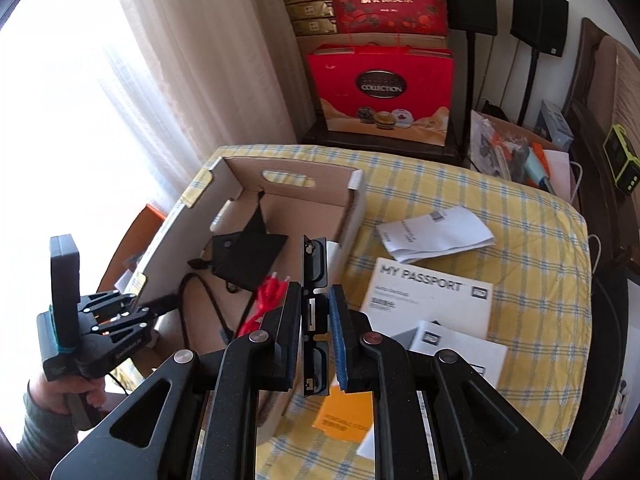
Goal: Organize objects
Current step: 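Carry the black clip into the tray and open the right tool, then move the right tool back to the second black clip on the manual, then close the right tool on the second black clip, then carry the second clip into the tray and open the right tool, then move the right tool to the white paper leaflet beside the drive box, then close the right tool on the leaflet's edge and lift it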
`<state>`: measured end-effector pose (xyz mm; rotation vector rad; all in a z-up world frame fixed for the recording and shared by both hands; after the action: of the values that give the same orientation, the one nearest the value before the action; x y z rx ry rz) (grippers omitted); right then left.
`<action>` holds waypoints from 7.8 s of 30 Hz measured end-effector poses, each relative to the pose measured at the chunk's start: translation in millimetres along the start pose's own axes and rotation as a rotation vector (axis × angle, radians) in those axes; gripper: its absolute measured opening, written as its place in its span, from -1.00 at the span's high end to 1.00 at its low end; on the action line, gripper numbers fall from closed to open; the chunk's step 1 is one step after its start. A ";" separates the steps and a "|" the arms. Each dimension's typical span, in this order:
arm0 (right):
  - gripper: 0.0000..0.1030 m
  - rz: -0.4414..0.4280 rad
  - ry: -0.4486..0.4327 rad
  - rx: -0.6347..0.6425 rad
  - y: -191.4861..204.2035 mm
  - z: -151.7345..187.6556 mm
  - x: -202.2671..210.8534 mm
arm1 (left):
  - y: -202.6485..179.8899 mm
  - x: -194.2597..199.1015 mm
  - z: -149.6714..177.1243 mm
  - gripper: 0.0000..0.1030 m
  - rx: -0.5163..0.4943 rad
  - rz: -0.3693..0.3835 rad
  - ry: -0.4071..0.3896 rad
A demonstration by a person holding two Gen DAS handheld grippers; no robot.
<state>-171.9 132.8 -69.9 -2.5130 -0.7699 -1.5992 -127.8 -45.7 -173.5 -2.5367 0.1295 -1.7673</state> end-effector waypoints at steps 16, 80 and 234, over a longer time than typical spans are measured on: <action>0.75 -0.112 0.079 0.102 91.3 5.3 -52.9 | -0.8 0.1 0.5 0.78 0.004 0.004 -0.001; 0.14 0.162 0.012 -0.074 -76.3 78.7 42.1 | -1.7 -1.1 0.3 0.77 0.006 0.008 0.000; 0.04 -0.107 0.057 -0.590 -187.8 -24.5 -68.5 | 2.6 -1.8 -1.4 0.75 0.010 0.044 0.002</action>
<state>-298.3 263.5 -156.7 -2.8120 -0.4805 -2.1929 -129.8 -48.2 -174.9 -2.5055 0.1745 -1.7502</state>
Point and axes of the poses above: each gripper's, at about its wrist camera, not at the fingertips, and x roughly against the way its jaws point, y to its left, z to its underside, the point moved 8 cm from there along -x, roughly the way its jaws point, and after that the axes turned 7 degrees about y, right-handed, at the moved point
